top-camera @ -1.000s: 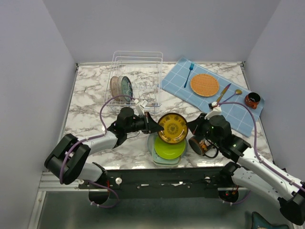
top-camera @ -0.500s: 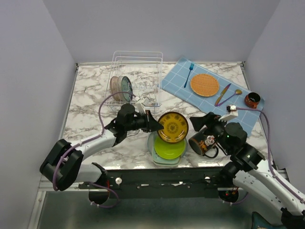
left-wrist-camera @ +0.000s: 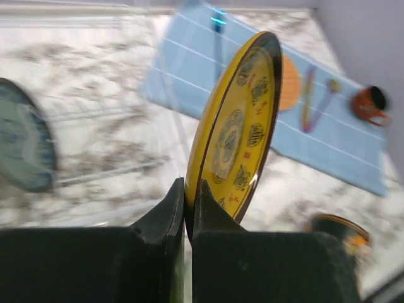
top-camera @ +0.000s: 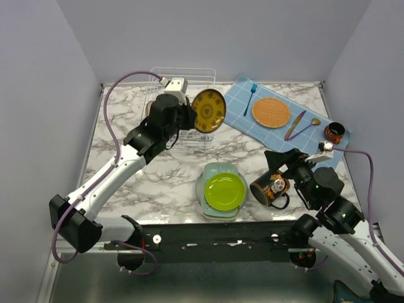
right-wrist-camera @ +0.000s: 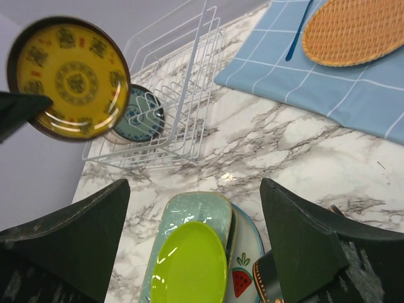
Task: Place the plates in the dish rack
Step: Insert the plate into the dish rack.
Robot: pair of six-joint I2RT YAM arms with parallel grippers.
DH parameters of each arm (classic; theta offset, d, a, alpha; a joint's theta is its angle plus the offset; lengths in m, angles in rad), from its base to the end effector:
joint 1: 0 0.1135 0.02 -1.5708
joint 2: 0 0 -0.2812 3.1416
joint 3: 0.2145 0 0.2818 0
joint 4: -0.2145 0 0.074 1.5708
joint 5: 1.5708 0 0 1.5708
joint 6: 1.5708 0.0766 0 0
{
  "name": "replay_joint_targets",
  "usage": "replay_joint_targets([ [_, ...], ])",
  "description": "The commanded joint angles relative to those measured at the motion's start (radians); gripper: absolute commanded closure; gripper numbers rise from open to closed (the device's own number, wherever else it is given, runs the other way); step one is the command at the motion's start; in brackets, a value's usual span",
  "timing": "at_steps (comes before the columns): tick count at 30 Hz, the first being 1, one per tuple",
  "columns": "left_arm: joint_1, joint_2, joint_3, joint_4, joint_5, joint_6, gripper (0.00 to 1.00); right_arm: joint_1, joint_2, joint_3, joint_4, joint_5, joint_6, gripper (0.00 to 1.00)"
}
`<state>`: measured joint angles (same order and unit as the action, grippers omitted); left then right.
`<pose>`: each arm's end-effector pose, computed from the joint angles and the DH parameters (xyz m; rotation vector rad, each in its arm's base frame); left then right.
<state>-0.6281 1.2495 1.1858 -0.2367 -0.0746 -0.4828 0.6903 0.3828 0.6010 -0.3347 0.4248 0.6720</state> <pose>0.2893 -0.2031 0.3781 0.0871 1.9276 -0.6886 0.1418 0.0761 0.3200 0.3089 1.6931 0.6639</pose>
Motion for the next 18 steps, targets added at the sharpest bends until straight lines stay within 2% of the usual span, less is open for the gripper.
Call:
replay_joint_targets([
  [1, 0.005, 0.149, 0.236, -0.271, -0.472, 0.205, 1.0, 0.003, 0.014, 0.005, -0.038, 0.017, 0.0, 0.08],
  [3, 0.005, 0.209, 0.322, -0.308, -0.598, 0.271, 1.0, 0.003, 0.024, 0.006, -0.04, 0.0, 0.004, 0.08],
  [10, 0.007, 0.367, 0.472, -0.372, -0.855, 0.383, 1.0, 0.003, 0.041, 0.006, -0.049, -0.008, -0.006, 0.08],
  [18, 0.018, 0.464, 0.482, -0.377, -0.886, 0.392, 1.0, 0.003, 0.051, 0.006, -0.064, -0.008, -0.018, 0.08],
])
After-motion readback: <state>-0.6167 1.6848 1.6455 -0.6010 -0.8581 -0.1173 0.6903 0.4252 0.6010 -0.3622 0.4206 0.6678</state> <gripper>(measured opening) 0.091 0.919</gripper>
